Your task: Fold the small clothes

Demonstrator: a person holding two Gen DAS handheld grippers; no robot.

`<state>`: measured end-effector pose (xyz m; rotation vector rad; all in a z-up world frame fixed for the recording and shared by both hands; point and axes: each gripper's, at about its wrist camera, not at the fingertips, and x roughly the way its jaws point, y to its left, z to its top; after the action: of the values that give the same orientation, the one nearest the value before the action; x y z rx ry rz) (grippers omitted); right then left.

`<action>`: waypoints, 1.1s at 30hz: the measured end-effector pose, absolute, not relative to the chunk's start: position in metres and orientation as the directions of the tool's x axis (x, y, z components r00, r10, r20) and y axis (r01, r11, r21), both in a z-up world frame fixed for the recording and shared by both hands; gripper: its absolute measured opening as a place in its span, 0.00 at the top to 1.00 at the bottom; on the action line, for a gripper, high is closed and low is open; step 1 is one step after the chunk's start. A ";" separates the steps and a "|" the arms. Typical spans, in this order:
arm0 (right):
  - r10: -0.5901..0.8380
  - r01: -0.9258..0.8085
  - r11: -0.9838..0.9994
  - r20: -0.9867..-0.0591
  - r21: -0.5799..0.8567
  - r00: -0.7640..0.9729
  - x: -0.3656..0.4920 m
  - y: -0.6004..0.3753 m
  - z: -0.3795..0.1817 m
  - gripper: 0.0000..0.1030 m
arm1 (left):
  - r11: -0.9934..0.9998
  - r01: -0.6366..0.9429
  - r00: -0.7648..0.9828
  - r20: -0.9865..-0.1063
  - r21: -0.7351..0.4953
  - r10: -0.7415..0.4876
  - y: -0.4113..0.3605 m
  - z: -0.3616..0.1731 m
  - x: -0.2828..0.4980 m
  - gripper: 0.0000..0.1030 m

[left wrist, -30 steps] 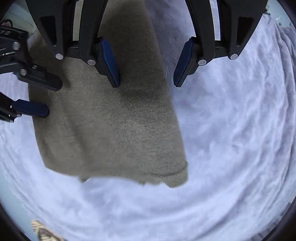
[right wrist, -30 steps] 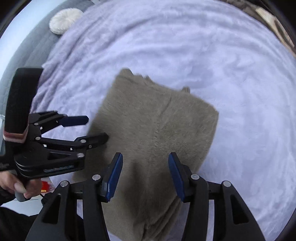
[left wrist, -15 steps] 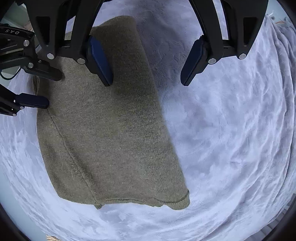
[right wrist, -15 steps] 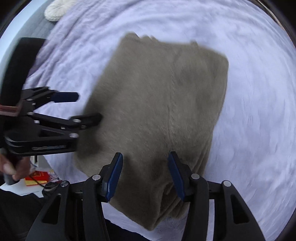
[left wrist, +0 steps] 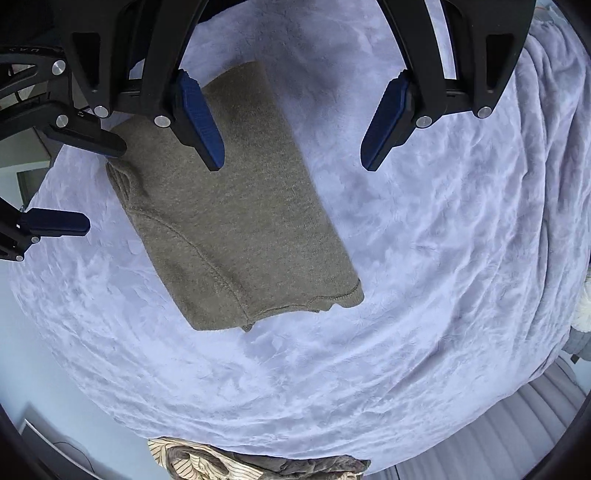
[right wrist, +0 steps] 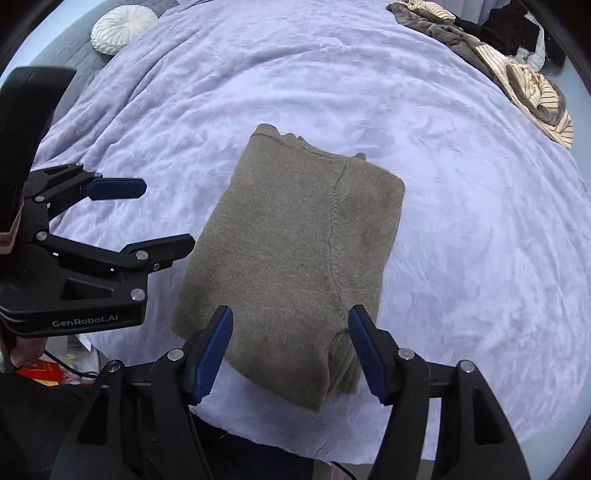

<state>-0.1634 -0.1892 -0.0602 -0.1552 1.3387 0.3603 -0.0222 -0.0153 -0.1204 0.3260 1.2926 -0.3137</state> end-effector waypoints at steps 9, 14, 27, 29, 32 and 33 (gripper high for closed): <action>0.114 -0.363 0.931 -0.977 0.042 0.179 -0.166 -0.190 -0.058 0.33 | 0.930 0.365 0.257 -0.964 0.036 -0.064 -0.012 -0.104 -0.018 0.06; 0.135 -0.401 0.915 -0.974 0.052 0.181 -0.163 -0.200 -0.052 0.33 | 0.951 0.304 0.241 -0.970 0.048 -0.028 -0.012 -0.102 -0.013 0.06; 0.192 -0.487 0.870 -0.964 0.079 0.186 -0.156 -0.222 -0.038 0.33 | 0.959 0.204 0.182 -0.971 0.194 0.158 -0.027 -0.100 -0.004 0.06; 0.192 -0.489 0.869 -0.963 0.079 0.186 -0.154 -0.226 -0.038 0.33 | 0.960 0.200 0.147 -0.975 0.196 0.169 -0.028 -0.101 -0.004 0.06; 0.198 -0.488 0.868 -0.963 0.085 0.184 -0.152 -0.230 -0.038 0.33 | 0.948 0.199 0.140 -0.965 0.249 0.223 -0.031 -0.102 -0.005 0.06; 0.198 -0.490 0.868 -0.963 0.085 0.185 -0.152 -0.229 -0.038 0.33 | 0.943 0.202 0.141 -0.961 0.264 0.239 -0.032 -0.102 -0.006 0.06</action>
<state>-0.1516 -0.2293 -0.0380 -0.2654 1.3000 0.4927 -0.0063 -0.0318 -0.1017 0.3700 1.4394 0.0276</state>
